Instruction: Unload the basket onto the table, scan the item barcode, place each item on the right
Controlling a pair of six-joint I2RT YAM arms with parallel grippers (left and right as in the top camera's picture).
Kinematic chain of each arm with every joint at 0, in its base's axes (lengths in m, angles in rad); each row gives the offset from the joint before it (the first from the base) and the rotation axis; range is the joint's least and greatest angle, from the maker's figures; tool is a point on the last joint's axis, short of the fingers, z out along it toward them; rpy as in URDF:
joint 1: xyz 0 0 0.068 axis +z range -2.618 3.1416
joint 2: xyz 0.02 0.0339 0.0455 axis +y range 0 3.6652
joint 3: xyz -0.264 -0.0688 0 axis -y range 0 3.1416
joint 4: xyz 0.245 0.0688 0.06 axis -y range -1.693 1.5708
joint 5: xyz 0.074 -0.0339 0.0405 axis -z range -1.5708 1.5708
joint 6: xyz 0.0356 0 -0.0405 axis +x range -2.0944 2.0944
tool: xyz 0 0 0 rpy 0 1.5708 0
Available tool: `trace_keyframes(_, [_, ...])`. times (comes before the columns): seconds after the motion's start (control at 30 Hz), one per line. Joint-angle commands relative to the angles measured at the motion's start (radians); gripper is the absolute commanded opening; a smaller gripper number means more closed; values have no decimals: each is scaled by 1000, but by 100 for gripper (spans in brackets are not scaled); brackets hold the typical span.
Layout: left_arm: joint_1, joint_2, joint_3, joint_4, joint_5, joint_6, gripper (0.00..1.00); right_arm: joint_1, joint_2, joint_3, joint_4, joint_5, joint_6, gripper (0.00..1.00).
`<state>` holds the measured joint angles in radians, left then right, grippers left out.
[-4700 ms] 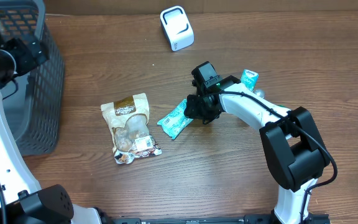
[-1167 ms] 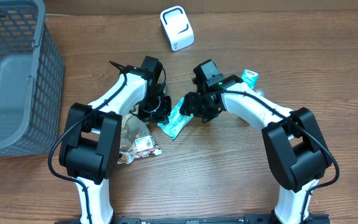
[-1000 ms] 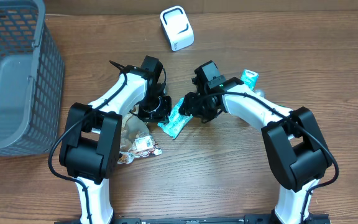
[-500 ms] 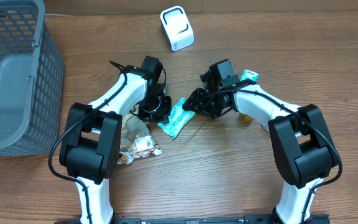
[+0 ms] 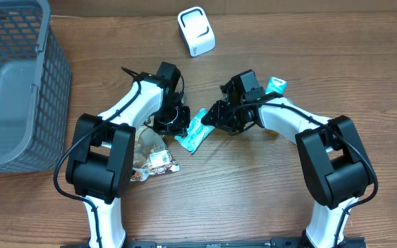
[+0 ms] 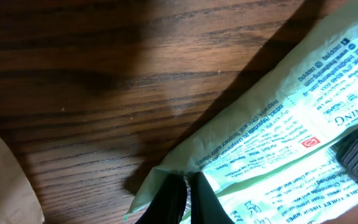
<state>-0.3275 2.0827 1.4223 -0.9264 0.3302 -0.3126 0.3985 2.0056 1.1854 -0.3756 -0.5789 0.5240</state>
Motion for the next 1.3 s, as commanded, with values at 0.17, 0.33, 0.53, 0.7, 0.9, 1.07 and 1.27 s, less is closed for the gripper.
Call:
trace_keyframes(0.17, [-7,76,-14,23,-79,-8,4,33,3,-6,10,-52,3,40])
trace_keyframes(0.33, [-7,76,-14,24,-79,-8,4,33,3,-6,-18,-53,3,46])
trace_keyframes(0.53, [-7,76,-13,26,-79,-9,4,33,3,-6,-23,-53,3,47])
trace_keyframes(0.7, [-7,76,-13,38,-79,-9,4,32,3,-6,-19,-92,-4,46])
trace_keyframes(0.9, [-7,76,-13,38,-79,-9,4,33,3,-6,-3,-134,-54,36])
trace_keyframes(1.07, [-7,76,-13,38,-79,-9,4,32,3,-6,1,-134,-54,29])
trace_keyframes(1.27, [-7,75,-12,37,-77,-9,4,32,3,-6,0,-134,-55,21])
